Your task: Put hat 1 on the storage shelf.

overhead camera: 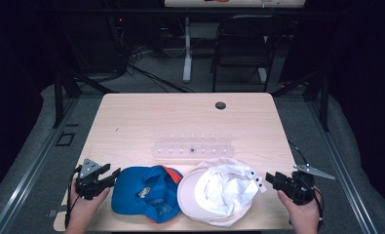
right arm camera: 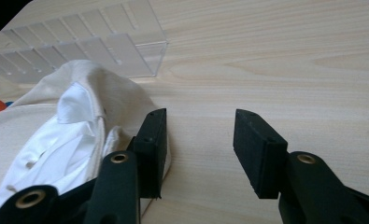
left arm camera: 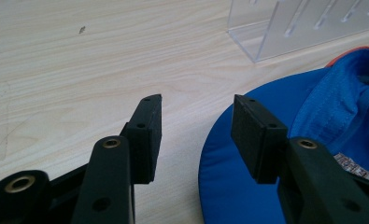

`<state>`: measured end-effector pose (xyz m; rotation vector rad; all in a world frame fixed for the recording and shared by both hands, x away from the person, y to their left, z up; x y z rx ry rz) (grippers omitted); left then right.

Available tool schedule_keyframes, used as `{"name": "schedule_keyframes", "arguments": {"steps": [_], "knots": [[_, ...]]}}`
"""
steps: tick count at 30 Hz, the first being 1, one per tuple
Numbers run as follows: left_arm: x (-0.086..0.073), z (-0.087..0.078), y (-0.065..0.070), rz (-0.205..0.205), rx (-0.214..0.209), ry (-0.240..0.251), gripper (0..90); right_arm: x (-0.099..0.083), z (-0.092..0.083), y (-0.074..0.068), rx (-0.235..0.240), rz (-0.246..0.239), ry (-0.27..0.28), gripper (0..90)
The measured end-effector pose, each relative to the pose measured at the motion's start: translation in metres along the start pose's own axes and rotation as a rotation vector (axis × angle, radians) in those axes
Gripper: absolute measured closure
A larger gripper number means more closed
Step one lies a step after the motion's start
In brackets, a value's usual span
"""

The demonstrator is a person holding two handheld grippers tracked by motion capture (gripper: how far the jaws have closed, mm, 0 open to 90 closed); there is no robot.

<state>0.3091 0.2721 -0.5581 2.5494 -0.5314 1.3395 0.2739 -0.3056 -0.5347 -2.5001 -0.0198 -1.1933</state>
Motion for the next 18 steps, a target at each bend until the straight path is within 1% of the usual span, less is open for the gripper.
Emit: {"name": "schedule_keyframes", "arguments": {"steps": [1, 2, 3, 4, 6, 7, 8, 9, 11, 12, 15, 17, 18], "knots": [[0.000, 0.000, 0.000, 0.003, -0.002, -0.012, 53.8, 0.001, -0.001, -0.001, 0.002, 0.000, -0.009, 55.0], [0.000, 0.001, 0.001, 0.001, 0.000, -0.010, 53.8, 0.003, -0.002, -0.001, 0.001, 0.004, -0.023, 55.3], [0.000, 0.001, 0.001, 0.001, 0.000, -0.010, 53.8, 0.003, -0.002, -0.001, 0.001, 0.004, -0.023, 55.3], [0.000, 0.001, 0.002, 0.004, -0.002, -0.012, 53.8, 0.006, -0.004, -0.004, 0.012, 0.005, -0.047, 55.1], [0.001, 0.000, 0.002, 0.009, -0.006, -0.027, 53.8, 0.010, -0.005, -0.006, 0.006, -0.018, -0.066, 55.2], [0.001, 0.000, 0.002, 0.009, -0.006, -0.027, 53.8, 0.010, -0.005, -0.006, 0.006, -0.018, -0.066, 55.2], [0.001, 0.000, 0.002, 0.014, -0.005, -0.027, 53.8, 0.011, -0.005, -0.007, 0.000, -0.033, -0.069, 55.5], [0.001, 0.001, 0.003, 0.017, -0.010, -0.026, 53.9, 0.014, -0.006, -0.009, 0.015, -0.032, -0.067, 57.7], [0.001, 0.001, 0.004, 0.016, -0.007, -0.017, 54.9, 0.016, -0.006, -0.010, 0.009, -0.043, -0.049, 57.7], [0.001, 0.001, 0.004, 0.016, -0.007, -0.017, 56.1, 0.016, -0.006, -0.010, 0.009, -0.043, -0.049, 57.7], [0.001, -0.001, 0.004, 0.030, -0.002, -0.023, 56.5, 0.020, -0.007, -0.012, 0.018, -0.048, -0.035, 58.2], [0.001, -0.001, 0.004, 0.031, -0.004, -0.024, 56.6, 0.021, -0.007, -0.013, 0.025, -0.043, -0.043, 58.2], [0.001, -0.001, 0.004, 0.031, -0.003, -0.022, 56.6, 0.024, -0.007, -0.016, 0.036, -0.041, -0.065, 57.6]]}}
Point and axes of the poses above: each handheld gripper's, and its own axes: z roughly forward along the jaws, x roughly out of its top, y roughly to its right, the point moved 2 cm from there along z, roughly forward along the jaws, and after that the axes turned 2 degrees about y, right-handed, at the moved point
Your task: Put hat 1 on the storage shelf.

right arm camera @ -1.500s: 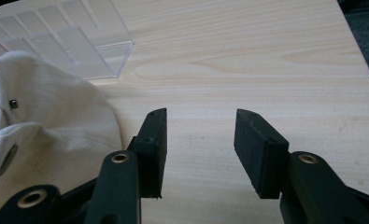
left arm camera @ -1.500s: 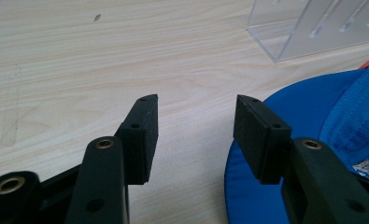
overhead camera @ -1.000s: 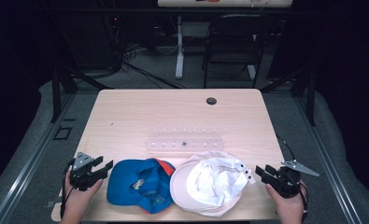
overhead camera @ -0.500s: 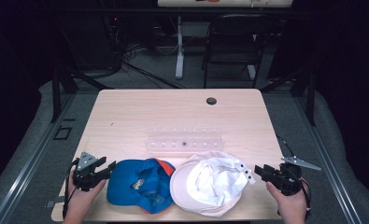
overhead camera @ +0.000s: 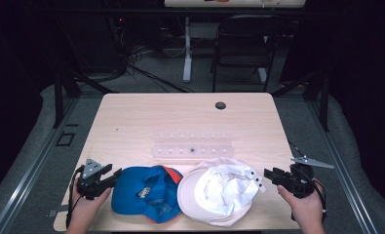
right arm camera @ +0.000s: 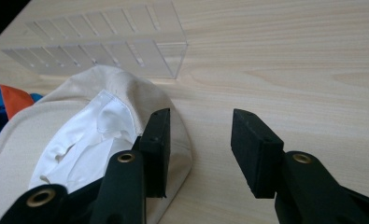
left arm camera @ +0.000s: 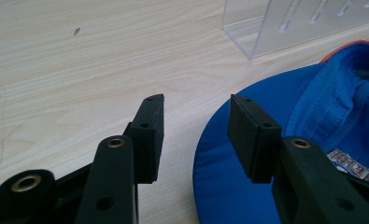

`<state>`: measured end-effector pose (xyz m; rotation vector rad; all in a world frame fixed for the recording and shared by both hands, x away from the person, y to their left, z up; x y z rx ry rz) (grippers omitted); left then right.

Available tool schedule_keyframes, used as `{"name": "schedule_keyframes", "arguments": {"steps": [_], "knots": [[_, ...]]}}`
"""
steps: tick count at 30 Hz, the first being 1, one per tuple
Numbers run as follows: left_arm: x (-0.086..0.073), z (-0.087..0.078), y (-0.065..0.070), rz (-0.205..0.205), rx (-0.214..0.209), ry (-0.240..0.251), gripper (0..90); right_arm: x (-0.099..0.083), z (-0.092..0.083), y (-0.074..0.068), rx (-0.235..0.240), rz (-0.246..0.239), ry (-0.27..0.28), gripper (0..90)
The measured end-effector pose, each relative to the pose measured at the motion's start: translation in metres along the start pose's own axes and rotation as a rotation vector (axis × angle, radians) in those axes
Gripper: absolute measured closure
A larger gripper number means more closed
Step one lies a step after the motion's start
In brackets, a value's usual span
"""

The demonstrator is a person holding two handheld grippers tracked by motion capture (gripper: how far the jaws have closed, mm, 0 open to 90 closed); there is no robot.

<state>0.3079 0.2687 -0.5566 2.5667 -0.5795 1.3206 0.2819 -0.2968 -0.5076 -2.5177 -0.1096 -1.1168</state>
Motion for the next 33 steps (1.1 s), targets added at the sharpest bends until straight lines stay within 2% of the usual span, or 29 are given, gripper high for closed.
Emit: {"name": "schedule_keyframes", "arguments": {"steps": [2, 3, 5, 6, 7, 9, 10, 11, 13, 17, 21, 22, 27, 33], "knots": [[0.000, 0.000, 0.000, -0.004, -0.002, 0.003, 56.6, 0.004, -0.001, -0.003, -0.011, -0.029, -0.035, 56.6], [0.000, 0.000, 0.000, -0.002, -0.001, 0.004, 56.6, 0.004, -0.001, -0.003, -0.011, -0.029, -0.035, 56.6], [-0.001, 0.002, 0.000, -0.012, 0.000, 0.016, 55.4, 0.011, 0.000, -0.008, -0.010, -0.047, -0.093, 54.8], [-0.001, 0.002, 0.000, -0.012, 0.000, 0.016, 54.6, 0.011, 0.000, -0.008, -0.010, -0.047, -0.093, 54.8], [-0.001, 0.001, -0.001, -0.009, -0.004, 0.001, 54.6, 0.013, 0.000, -0.009, -0.009, -0.055, -0.124, 54.1], [-0.001, 0.002, -0.001, -0.015, 0.004, 0.012, 52.2, 0.019, 0.002, -0.013, -0.018, -0.053, -0.212, 53.2], [-0.001, 0.003, -0.002, -0.020, 0.001, 0.013, 52.2, 0.019, 0.002, -0.013, -0.018, -0.053, -0.212, 53.2], [-0.001, 0.002, -0.002, -0.024, 0.004, 0.011, 51.7, 0.022, 0.003, -0.015, -0.022, -0.056, -0.241, 53.3], [-0.002, 0.002, -0.003, -0.021, 0.007, 0.007, 51.6, 0.026, 0.004, -0.017, -0.028, -0.049, -0.260, 53.2], [-0.002, 0.003, -0.004, -0.024, 0.005, 0.003, 51.6, 0.031, 0.005, -0.019, -0.004, -0.020, -0.296, 52.7], [-0.002, 0.003, -0.003, -0.024, 0.006, 0.004, 51.6, 0.033, 0.006, -0.022, 0.006, -0.017, -0.316, 52.4], [-0.002, 0.003, -0.003, -0.025, 0.005, 0.005, 51.6, 0.034, 0.008, -0.024, 0.016, -0.008, -0.339, 52.4], [-0.002, 0.003, -0.003, -0.024, 0.003, 0.009, 51.6, 0.033, 0.013, -0.025, 0.017, 0.030, -0.379, 52.6], [-0.003, 0.004, -0.002, -0.016, -0.003, 0.005, 51.2, 0.031, 0.021, -0.026, 0.027, 0.048, -0.419, 53.6]]}}
Point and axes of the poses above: each handheld gripper's, and its own axes: z roughly forward along the jaws, x roughly out of its top, y roughly to its right, the point moved 2 cm from there along z, roughly forward along the jaws, and after that the axes turned 2 degrees about y, right-handed, at the moved point
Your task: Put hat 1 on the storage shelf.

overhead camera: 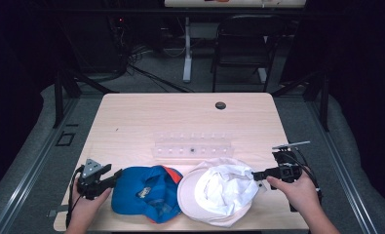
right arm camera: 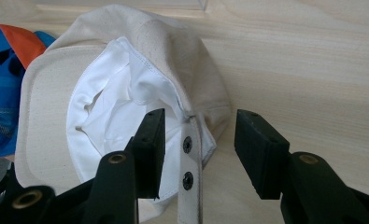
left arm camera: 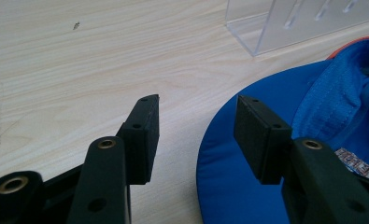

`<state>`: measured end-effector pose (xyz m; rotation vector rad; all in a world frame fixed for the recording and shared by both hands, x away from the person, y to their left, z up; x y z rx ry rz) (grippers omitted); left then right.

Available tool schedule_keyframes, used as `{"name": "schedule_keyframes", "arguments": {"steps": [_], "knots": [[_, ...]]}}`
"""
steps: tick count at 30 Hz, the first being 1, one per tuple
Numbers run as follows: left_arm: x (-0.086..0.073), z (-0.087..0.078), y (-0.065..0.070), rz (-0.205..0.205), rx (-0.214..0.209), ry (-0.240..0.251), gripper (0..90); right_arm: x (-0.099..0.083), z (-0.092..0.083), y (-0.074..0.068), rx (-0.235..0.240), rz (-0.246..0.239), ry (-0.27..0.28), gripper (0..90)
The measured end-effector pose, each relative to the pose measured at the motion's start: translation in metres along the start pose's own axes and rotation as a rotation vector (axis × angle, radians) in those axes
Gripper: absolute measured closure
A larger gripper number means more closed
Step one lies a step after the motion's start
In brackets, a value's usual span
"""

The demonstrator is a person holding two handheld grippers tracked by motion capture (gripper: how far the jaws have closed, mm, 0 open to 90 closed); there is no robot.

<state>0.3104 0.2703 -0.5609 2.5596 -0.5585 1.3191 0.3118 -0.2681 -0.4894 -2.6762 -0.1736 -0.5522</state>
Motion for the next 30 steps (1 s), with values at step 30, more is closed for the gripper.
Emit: {"name": "schedule_keyframes", "arguments": {"steps": [30], "knots": [[-0.001, 0.002, 0.000, 0.003, -0.003, -0.001, 51.2, 0.001, 0.018, -0.012, -0.040, -0.031, -0.111, 79.1]]}}
Point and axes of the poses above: each handheld gripper's, and its own axes: z roughly forward along the jaws, x roughly out of its top, y roughly to its right, the point moved 2 cm from there along z, roughly forward along the jaws, and after that the axes turned 2 degrees about y, right-handed, at the moved point
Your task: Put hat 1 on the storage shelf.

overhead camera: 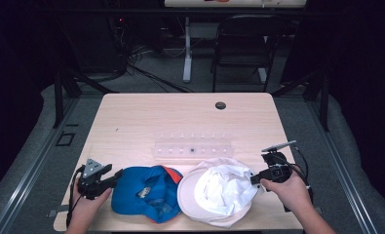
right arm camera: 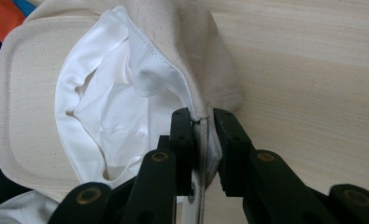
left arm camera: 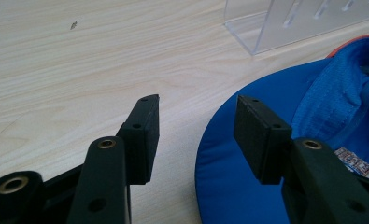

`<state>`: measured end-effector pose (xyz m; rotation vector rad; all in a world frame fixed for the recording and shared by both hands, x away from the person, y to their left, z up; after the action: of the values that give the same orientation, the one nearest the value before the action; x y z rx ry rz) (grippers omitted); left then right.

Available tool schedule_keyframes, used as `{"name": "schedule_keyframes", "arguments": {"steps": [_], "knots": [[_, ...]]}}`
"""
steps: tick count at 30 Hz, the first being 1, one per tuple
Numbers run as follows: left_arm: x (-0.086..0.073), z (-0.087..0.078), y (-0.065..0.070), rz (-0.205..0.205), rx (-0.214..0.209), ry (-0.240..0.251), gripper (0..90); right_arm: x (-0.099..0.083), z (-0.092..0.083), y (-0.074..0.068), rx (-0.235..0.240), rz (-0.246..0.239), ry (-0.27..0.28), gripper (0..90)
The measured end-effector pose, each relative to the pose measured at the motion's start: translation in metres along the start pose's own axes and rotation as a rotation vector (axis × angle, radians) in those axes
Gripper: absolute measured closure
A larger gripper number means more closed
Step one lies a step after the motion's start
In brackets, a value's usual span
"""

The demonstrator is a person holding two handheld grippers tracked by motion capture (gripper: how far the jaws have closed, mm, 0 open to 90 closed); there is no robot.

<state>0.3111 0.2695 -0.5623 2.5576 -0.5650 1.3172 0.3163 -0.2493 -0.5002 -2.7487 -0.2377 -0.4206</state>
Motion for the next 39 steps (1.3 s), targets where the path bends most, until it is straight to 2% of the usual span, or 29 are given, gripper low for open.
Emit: {"name": "schedule_keyframes", "arguments": {"steps": [2, 7, 9, 19, 22, 24, 29, 30, 35, 37, 38, 39], "knots": [[0.000, 0.000, 0.000, 0.000, 0.001, 0.001, 51.2, 0.001, -0.002, -0.001, 0.001, -0.007, -0.019, 79.5], [0.000, -0.001, -0.001, -0.002, 0.002, -0.005, 51.2, 0.003, -0.004, -0.003, 0.002, -0.002, -0.023, 79.9], [0.000, 0.000, -0.002, -0.004, 0.004, 0.006, 51.2, 0.004, -0.006, -0.005, 0.011, -0.003, -0.027, 80.0], [0.000, -0.001, -0.002, -0.009, 0.005, 0.010, 51.2, 0.011, -0.018, -0.010, 0.037, -0.037, -0.040, 80.4], [0.000, -0.001, -0.002, -0.010, 0.003, 0.012, 51.2, 0.012, -0.019, -0.011, 0.047, -0.020, -0.035, 80.7], [0.000, -0.001, -0.002, -0.010, 0.006, 0.010, 51.3, 0.013, -0.021, -0.011, 0.064, -0.029, -0.053, 80.9], [0.000, 0.000, -0.002, -0.012, 0.004, 0.010, 51.4, 0.016, -0.026, -0.013, 0.085, -0.026, -0.057, 81.1], [0.000, 0.000, -0.002, -0.013, 0.003, 0.011, 51.4, 0.018, -0.029, -0.014, 0.103, -0.021, -0.055, 81.2], [-0.001, 0.000, -0.003, -0.015, 0.005, 0.007, 51.2, 0.021, -0.037, -0.017, 0.118, -0.018, -0.052, 81.4], [-0.001, 0.000, -0.003, -0.015, 0.004, 0.007, 51.2, 0.021, -0.037, -0.018, 0.120, -0.010, -0.044, 81.4], [-0.001, 0.000, -0.002, -0.015, 0.004, 0.007, 51.2, 0.021, -0.039, -0.020, 0.132, 0.013, -0.028, 81.5], [-0.001, 0.000, -0.002, -0.014, 0.004, 0.009, 51.3, 0.022, -0.041, -0.020, 0.140, 0.009, -0.034, 81.5]]}}
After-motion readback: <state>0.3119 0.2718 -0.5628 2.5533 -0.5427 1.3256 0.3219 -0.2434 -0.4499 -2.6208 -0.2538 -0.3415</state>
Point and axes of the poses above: each handheld gripper's, and its own axes: z roughly forward along the jaws, x roughly out of its top, y roughly to its right, the point moved 2 cm from there along z, roughly forward along the jaws, and after that the axes turned 2 degrees about y, right-handed, at the moved point
